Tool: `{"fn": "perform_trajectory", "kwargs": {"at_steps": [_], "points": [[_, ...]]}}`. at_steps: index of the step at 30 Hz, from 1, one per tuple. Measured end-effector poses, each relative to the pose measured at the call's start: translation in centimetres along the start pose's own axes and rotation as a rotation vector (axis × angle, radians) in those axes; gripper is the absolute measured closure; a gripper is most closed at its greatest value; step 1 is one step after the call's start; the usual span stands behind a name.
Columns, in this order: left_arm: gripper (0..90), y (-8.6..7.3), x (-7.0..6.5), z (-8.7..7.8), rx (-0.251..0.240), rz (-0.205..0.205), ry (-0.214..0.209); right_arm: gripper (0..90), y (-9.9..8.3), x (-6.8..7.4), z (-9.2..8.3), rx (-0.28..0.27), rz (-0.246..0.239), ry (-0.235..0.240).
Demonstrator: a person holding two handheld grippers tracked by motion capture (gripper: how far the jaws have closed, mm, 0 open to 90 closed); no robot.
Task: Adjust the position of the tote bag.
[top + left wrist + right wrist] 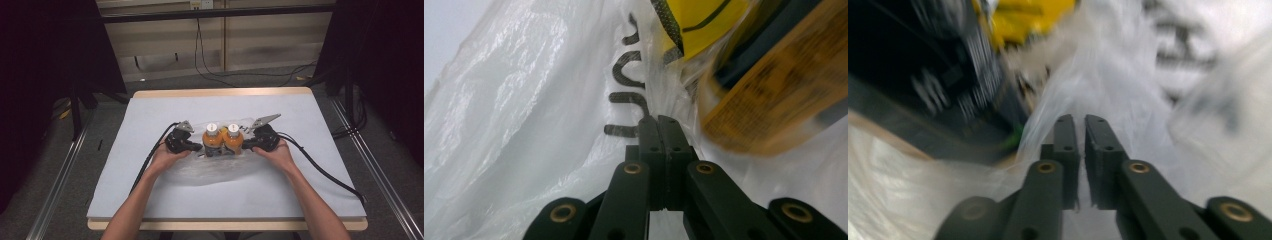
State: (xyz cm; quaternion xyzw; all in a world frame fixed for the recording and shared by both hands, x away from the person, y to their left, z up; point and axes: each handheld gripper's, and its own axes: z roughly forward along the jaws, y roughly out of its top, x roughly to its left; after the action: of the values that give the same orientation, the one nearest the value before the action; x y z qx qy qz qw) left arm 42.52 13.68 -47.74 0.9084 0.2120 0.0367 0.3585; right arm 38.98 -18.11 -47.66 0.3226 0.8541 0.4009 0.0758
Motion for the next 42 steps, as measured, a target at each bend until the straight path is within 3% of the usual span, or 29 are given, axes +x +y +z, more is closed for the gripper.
{"fn": "perform_trajectory", "kwargs": {"at_steps": [3, 5, 6, 9, 10, 11, 13, 15, 16, 17, 19, 22, 25, 27, 29, 31, 33, 38, 42], "points": [[90.0, -0.3, 0.3, -0.3, 0.004, 0.003, 0.006, 88.9, -0.3, 0.2, 0.5, 0.043, -0.018, -0.02], [90.0, -0.5, 0.6, -1.1, 0.048, 0.028, 0.051, 90.0, -0.6, -0.1, 0.4, 0.056, -0.02, -0.042], [90.0, -0.6, 1.0, -1.5, 0.082, 0.061, 0.056, 90.0, -0.6, -0.2, 0.2, 0.06, -0.024, -0.048], [90.0, -1.2, 1.4, -2.1, 0.086, 0.06, 0.065, 90.0, -0.8, -0.9, -0.6, 0.096, -0.037, -0.115], [90.0, -1.8, 1.4, -2.5, 0.068, 0.026, 0.089, 90.0, -1.0, -1.4, -1.1, 0.108, -0.031, -0.132], [90.0, -1.8, 1.4, -2.5, 0.068, 0.026, 0.089, 90.0, -1.3, -1.8, -1.5, 0.117, -0.026, -0.144], [90.0, -2.3, 1.5, -2.9, 0.062, 0.016, 0.09, 90.0, -1.5, -2.1, -1.9, 0.121, -0.018, -0.142], [90.0, -2.7, 1.9, -3.4, 0.075, 0.04, 0.089, 90.0, -2.0, -2.5, -2.6, 0.122, -0.002, -0.155], [90.0, -2.7, 1.5, -3.4, 0.051, -0.002, 0.082, 90.0, -2.2, -2.5, -2.9, 0.127, 0.001, -0.166], [90.0, -2.6, 1.5, -3.6, 0.064, 0.03, 0.075, 90.0, -2.2, -2.4, -2.9, 0.126, -0.004, -0.166], [90.0, -2.0, 0.7, -3.7, 0.02, 0.035, 0.075, 90.0, -2.1, -2.0, -2.9, 0.126, -0.022, -0.158], [90.0, -1.3, 0.3, -4.2, -0.006, 0.039, 0.066, 90.0, -1.7, -1.7, -3.2, 0.094, -0.027, -0.134], [90.0, -0.2, -0.3, -5.1, -0.04, 0.061, 0.053, 90.0, -0.7, -1.0, -3.9, 0.063, -0.053, -0.124], [89.9, 0.8, -1.4, -5.6, -0.081, 0.085, 0.046, 90.0, 0.4, -0.2, -4.6, 0.036, -0.078, -0.112], [89.8, 1.1, -1.6, -5.8, -0.081, 0.09, 0.035, 90.0, 0.8, 0.0, -4.8, 0.017, -0.087, -0.103], [89.7, 2.0, -2.6, -5.6, -0.09, 0.132, 0.025, 90.0, 1.6, 0.6, -5.1, 0.003, -0.102, -0.086], [89.6, 2.2, -3.0, -5.4, -0.092, 0.142, 0.022, 90.0, 1.9, 0.7, -5.1, 0.001, -0.111, -0.083], [88.5, 3.3, -4.2, -4.8, -0.044, 0.201, 0.038, 90.0, 3.0, 1.7, -4.3, -0.011, -0.134, -0.054], [84.4, 3.2, -3.6, -5.7, -0.076, 0.162, 0.051, 90.0, 2.8, 1.8, -3.7, 0.017, -0.137, -0.066]]}}
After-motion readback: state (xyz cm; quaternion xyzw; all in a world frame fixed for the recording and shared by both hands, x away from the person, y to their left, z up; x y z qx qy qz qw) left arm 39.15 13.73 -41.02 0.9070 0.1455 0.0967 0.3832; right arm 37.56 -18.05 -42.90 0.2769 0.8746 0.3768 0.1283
